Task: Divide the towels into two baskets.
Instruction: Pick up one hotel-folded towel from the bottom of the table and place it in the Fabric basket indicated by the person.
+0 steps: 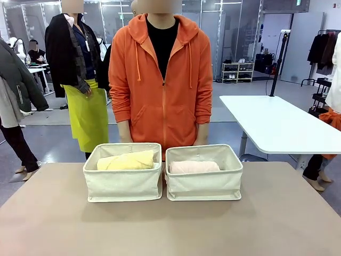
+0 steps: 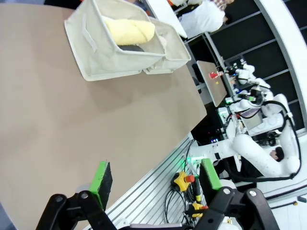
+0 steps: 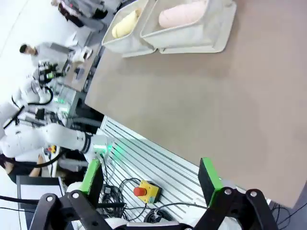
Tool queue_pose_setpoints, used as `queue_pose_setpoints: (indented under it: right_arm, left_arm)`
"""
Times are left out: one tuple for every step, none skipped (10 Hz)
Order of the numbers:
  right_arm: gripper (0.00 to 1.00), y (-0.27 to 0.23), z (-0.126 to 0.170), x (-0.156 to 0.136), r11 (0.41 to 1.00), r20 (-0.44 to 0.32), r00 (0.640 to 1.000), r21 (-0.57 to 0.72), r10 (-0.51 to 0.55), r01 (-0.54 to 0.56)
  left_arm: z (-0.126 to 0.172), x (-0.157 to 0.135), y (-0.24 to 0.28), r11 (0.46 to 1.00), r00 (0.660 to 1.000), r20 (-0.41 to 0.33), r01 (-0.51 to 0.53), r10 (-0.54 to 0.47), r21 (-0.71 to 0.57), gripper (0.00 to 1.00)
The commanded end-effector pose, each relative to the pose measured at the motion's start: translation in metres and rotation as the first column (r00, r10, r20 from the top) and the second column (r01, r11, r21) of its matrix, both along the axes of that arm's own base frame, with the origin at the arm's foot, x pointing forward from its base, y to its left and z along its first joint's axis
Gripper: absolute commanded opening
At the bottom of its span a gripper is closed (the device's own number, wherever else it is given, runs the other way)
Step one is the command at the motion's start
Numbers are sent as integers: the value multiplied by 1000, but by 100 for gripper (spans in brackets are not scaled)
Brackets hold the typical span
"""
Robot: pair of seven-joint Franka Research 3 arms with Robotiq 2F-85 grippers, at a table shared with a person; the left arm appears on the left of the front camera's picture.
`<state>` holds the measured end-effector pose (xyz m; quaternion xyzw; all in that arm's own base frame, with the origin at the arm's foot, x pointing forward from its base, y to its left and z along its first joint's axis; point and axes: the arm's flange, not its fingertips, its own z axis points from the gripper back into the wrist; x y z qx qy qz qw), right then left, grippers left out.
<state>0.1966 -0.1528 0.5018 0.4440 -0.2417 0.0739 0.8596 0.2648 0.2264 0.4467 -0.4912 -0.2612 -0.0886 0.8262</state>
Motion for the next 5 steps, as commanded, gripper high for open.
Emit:
queue_pose_setpoints:
  right_arm:
    - [100, 28, -43, -41, 998, 3, 998, -15, -69, 69]
    - [100, 33, -49, -28, 997, 36, 999, -75, -21, 23]
    - [100, -13, -2, -15, 999, 4, 999, 5, -42, 42]
    - [100, -13, -2, -15, 999, 4, 999, 5, -42, 42]
    - [100, -13, -2, -15, 999, 4, 999, 5, -42, 42]
  left_arm:
    - [5, -3, -1, 1000, 1000, 0, -4, 4, -20, 93]
    - [5, -3, -1, 1000, 1000, 0, -4, 4, -20, 93]
    - [5, -3, -1, 1000, 1000, 0, -4, 4, -20, 93]
    - [5, -3, -1, 1000, 1000, 0, -4, 4, -20, 93]
    - [5, -3, -1, 1000, 1000, 0, -4, 4, -20, 93]
